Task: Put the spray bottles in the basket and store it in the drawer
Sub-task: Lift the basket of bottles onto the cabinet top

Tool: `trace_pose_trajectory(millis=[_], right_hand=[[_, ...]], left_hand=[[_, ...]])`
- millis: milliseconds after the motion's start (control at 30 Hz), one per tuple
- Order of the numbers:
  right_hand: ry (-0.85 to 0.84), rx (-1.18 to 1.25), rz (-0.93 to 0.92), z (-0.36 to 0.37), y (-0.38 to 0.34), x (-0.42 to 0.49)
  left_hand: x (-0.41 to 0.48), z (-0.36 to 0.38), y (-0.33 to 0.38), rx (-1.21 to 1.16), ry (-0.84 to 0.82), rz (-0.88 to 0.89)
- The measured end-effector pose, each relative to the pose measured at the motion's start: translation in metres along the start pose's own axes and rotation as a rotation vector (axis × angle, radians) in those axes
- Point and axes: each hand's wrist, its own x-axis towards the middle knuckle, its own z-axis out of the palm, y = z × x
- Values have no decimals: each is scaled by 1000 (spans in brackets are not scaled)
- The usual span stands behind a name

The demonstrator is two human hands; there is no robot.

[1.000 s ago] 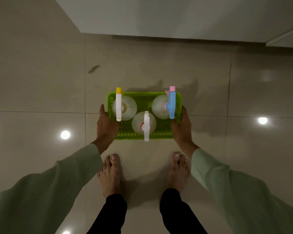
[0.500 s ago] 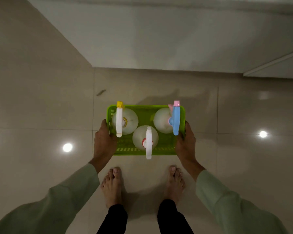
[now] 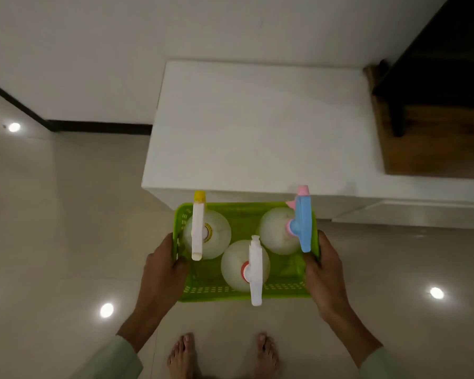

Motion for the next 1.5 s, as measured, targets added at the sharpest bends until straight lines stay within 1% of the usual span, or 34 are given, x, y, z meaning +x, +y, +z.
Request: trace_pose_trajectory(millis=[200,367,533,733,867,967,1067,1100,1133,1200,1233,1267,1300,1367,1433,1500], right_hand=[[-7,24,-38,-34,-74,41],[26,1,34,-29,-104,95],[57,-8,100,-6,-121,155],[84,-27,168,21,-124,213],[81,-43,201,31,-122,230],[67,-8,210,31,-123,235],[34,123,219,21,-119,226],[53,180,205,18,-117,215],[106,256,162,16,-113,200],[317,332,10,19,-95,159],[435,317,-33,24,-80,136],[516,308,-24,33,-63,115],[538,324,40,44,-45,95],[475,395,273,70,-13,69],[343,499,529,95,18,63],[218,620,722,116,48,75]], left_hand=[[30,-37,77,-8,6,14],[91,-38,111,-30,0,-23],[157,-28,121,-59,-5,-60],[219,-19,125,-69,-30,-88],[239,-19,124,-37,-26,-93],[244,-19,123,-33,-31,-79],[236,-19,118,-156,-18,-66],[227,-19,115,-202,10,-60],[214,-19,110,-246,66,-42],[176,-15,97,-358,250,15],[155,-9,88,-415,343,34],[134,0,78,-459,408,32],[116,12,67,-496,435,7],[91,44,44,-574,386,-115],[84,81,19,-680,277,-336],[97,115,-8,-862,165,-619]])
